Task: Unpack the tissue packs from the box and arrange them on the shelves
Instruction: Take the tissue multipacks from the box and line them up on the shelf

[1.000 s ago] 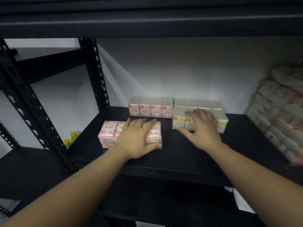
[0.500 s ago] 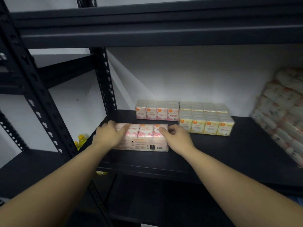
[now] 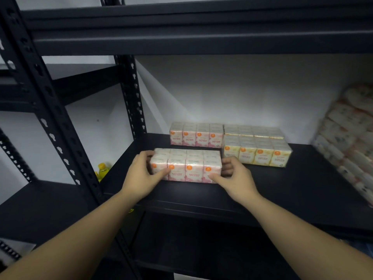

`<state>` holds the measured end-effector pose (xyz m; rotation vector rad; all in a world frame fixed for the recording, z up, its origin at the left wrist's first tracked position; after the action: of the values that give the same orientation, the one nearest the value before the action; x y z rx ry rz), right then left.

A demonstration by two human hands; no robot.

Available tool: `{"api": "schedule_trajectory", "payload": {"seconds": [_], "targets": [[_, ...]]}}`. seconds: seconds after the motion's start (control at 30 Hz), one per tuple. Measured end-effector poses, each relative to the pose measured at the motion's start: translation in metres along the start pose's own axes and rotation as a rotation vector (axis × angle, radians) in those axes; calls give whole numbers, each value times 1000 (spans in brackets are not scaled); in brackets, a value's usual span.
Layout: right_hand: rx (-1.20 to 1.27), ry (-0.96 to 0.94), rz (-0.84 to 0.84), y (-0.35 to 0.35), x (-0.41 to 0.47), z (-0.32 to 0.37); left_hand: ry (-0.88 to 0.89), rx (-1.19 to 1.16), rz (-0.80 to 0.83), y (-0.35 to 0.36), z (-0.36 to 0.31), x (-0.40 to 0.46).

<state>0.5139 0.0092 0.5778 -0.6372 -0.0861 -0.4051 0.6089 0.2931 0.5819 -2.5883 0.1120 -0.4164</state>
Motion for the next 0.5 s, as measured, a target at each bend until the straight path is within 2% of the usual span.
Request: {"api": "schedule_trajectory", "payload": {"seconds": [0.13,0.2,0.27,0.37,0.43,0.5], "targets": [[-68,-19,14,6,-2,-10,2,-16,22,7,6,-6],[-102,-38,13,4,2,-9,28,121,-52,10,-2,-5],[-181,-75,-17,-3,6,-10,184,330,-102,16,-18,-4],[-352,-119,-127,-22,11,-15,408,595,66,43,-41,-4],[-462,-85,-178,-33,14,-28,412,696,169,65,-50,-3],[-565,-5,-139,-39,16,-45,398,719,167,77,-52,4]]}}
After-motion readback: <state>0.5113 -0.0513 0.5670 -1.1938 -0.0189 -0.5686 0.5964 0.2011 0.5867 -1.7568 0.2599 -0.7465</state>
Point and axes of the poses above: each hand's wrist, its own x-axis towards the middle knuckle, its own y-axis out of the palm, z = x × y, the point moved 2 cm from there along x, towards the middle knuckle, and after that the axes turned 8 degrees about -x, right-handed, at the moved point
